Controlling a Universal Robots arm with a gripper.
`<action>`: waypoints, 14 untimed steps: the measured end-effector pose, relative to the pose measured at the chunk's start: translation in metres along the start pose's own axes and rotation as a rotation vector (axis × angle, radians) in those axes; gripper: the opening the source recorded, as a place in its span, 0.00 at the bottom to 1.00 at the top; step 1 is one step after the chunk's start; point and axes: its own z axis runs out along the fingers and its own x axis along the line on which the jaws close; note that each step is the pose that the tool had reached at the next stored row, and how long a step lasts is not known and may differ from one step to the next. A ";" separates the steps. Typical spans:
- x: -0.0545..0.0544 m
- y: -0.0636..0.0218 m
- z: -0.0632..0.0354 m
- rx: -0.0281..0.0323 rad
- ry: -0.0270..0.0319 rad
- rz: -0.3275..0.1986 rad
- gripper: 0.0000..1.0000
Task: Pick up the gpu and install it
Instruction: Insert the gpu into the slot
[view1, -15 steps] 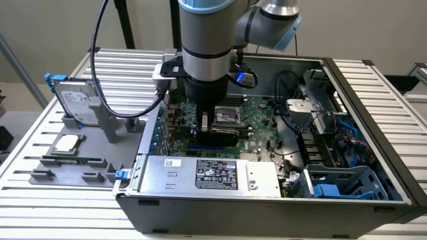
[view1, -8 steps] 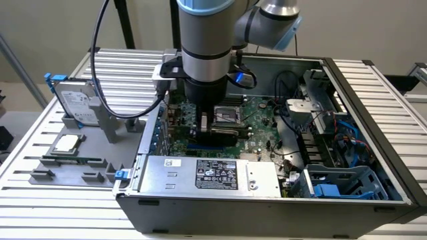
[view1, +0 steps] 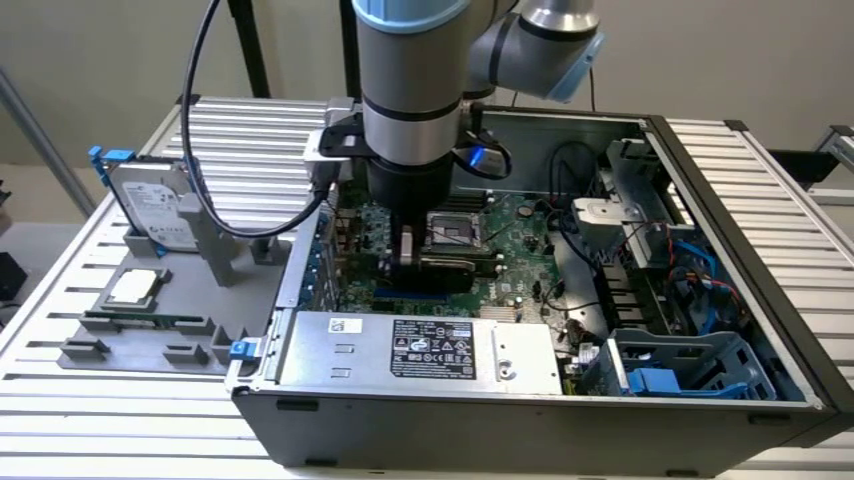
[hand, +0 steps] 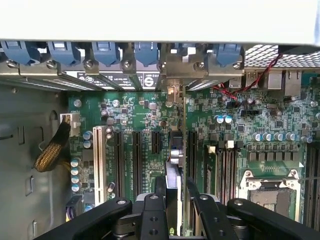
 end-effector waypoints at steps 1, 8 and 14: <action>0.000 0.0002 0.0003 -0.0007 0.0000 0.000 0.00; 0.000 0.0005 0.0007 -0.0080 -0.0002 0.000 0.00; 0.000 -0.0003 -0.0005 -0.0156 0.0000 0.001 0.00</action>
